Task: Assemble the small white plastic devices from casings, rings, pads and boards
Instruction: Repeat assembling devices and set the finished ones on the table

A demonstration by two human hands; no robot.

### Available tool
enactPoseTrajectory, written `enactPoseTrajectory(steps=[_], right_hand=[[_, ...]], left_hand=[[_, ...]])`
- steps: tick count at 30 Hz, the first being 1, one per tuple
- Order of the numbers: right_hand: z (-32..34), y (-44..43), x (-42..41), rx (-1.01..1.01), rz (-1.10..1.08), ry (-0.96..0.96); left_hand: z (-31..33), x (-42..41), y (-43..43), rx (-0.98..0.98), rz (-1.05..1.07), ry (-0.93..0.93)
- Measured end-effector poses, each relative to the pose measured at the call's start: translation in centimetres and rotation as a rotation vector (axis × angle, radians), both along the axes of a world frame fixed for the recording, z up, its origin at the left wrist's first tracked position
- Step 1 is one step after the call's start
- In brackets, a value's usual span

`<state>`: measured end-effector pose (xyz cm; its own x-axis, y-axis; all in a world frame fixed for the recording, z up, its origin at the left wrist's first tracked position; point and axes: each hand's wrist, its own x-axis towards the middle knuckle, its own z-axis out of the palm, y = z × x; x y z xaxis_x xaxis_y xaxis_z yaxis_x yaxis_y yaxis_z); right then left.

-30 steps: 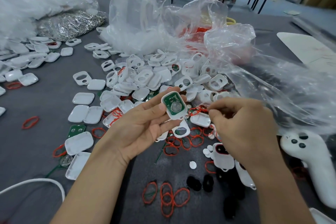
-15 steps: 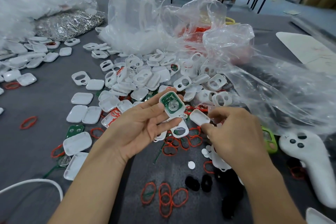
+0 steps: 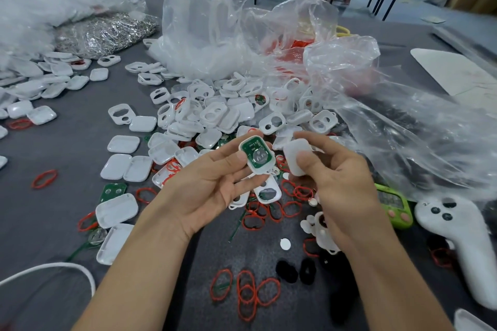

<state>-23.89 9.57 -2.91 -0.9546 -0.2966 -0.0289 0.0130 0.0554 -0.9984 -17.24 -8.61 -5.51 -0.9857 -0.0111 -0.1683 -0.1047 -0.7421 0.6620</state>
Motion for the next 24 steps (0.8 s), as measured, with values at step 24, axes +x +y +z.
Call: enactPoseTrajectory(steps=[24], right_hand=[[-0.4,-2.4,1.3,-0.019,-0.054,0.063]], left_hand=[[-0.3,0.0,0.7,-0.118,0.019,0.034]])
